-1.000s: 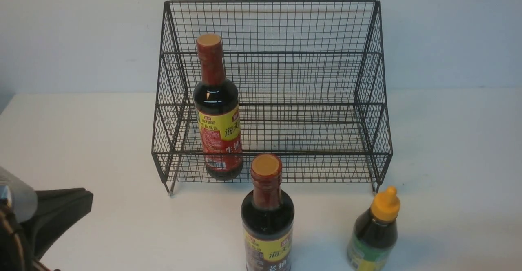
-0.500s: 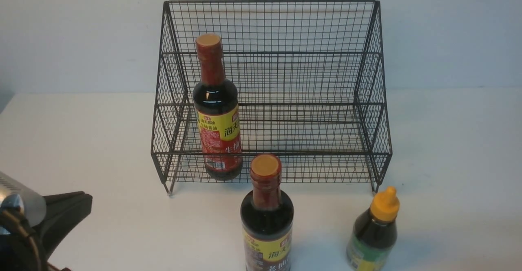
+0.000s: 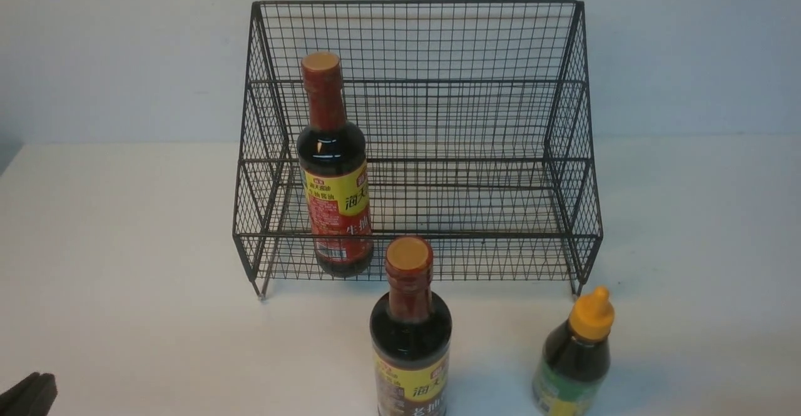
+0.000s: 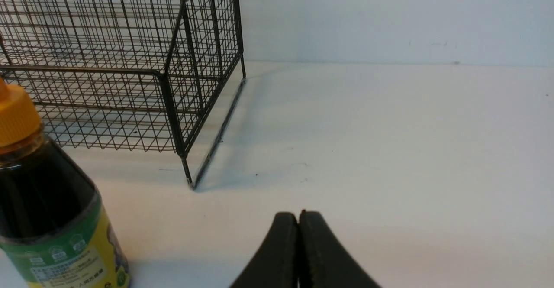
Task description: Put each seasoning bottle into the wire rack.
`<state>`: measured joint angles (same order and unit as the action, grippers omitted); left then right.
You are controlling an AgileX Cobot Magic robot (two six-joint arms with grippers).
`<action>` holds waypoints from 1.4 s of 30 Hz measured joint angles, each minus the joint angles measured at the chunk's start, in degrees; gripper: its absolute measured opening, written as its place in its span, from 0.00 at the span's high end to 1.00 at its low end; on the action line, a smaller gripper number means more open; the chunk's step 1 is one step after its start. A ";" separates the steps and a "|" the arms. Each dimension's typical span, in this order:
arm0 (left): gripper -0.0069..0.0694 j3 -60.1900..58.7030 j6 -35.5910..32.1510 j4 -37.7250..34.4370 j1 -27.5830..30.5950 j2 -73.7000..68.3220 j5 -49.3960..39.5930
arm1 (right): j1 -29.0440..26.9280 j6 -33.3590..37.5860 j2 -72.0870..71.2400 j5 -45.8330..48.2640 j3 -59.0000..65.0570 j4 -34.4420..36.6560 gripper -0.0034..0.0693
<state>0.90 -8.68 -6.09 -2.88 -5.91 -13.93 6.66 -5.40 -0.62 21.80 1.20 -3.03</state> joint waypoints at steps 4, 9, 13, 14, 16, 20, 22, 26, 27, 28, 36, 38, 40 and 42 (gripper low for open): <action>0.92 -2.56 8.23 7.42 -0.02 4.75 0.40 | 0.00 0.00 0.00 0.00 0.00 0.00 0.97; 0.92 -2.58 8.68 8.50 -0.07 6.48 -1.46 | 0.00 0.00 0.00 0.04 0.00 0.00 0.97; 0.92 -2.58 8.68 8.44 -0.23 6.48 -4.57 | 0.00 0.00 0.00 0.04 0.00 0.00 0.97; 0.92 -2.58 8.68 8.44 -0.30 6.48 -5.30 | 0.00 0.00 0.00 0.04 0.00 0.00 0.97; 0.92 -2.58 8.68 8.44 -0.57 6.48 -6.89 | 0.00 0.00 0.00 0.04 0.00 0.00 0.97; 0.92 -2.58 8.33 8.44 -0.64 6.48 -7.52 | 0.00 0.00 0.00 0.04 0.00 0.00 0.97; 0.92 -2.58 8.27 8.44 -0.64 6.48 -7.52 | 0.00 0.00 0.00 0.04 0.00 0.00 0.97; 0.92 -2.58 8.22 8.44 -0.64 6.48 -7.57 | 0.00 0.00 0.00 0.04 0.00 0.00 0.97; 0.92 -2.58 8.21 8.44 -0.64 6.48 -7.57 | 0.00 0.00 0.00 0.04 0.00 0.00 0.97; 0.92 -2.58 8.21 8.44 -0.64 6.48 -7.57 | 0.00 0.00 0.00 0.04 0.00 0.00 0.97; 0.92 -2.58 8.21 8.44 -0.64 6.48 -7.57 | 0.00 0.00 0.00 0.04 0.00 0.00 0.97; 0.92 -2.58 8.21 8.44 -0.64 6.48 -7.57 | 0.00 0.00 0.00 0.04 0.00 0.00 0.97; 0.92 -2.58 8.21 8.44 -0.64 6.48 -7.57 | 0.00 0.00 0.00 0.04 0.00 0.00 0.97; 0.92 -2.58 8.21 8.44 -0.64 6.48 -7.57 | 0.00 0.00 0.00 0.04 0.00 0.00 0.97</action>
<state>-1.68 -0.48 2.35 -3.53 0.57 -21.49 6.66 -5.40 -0.62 21.84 1.20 -3.03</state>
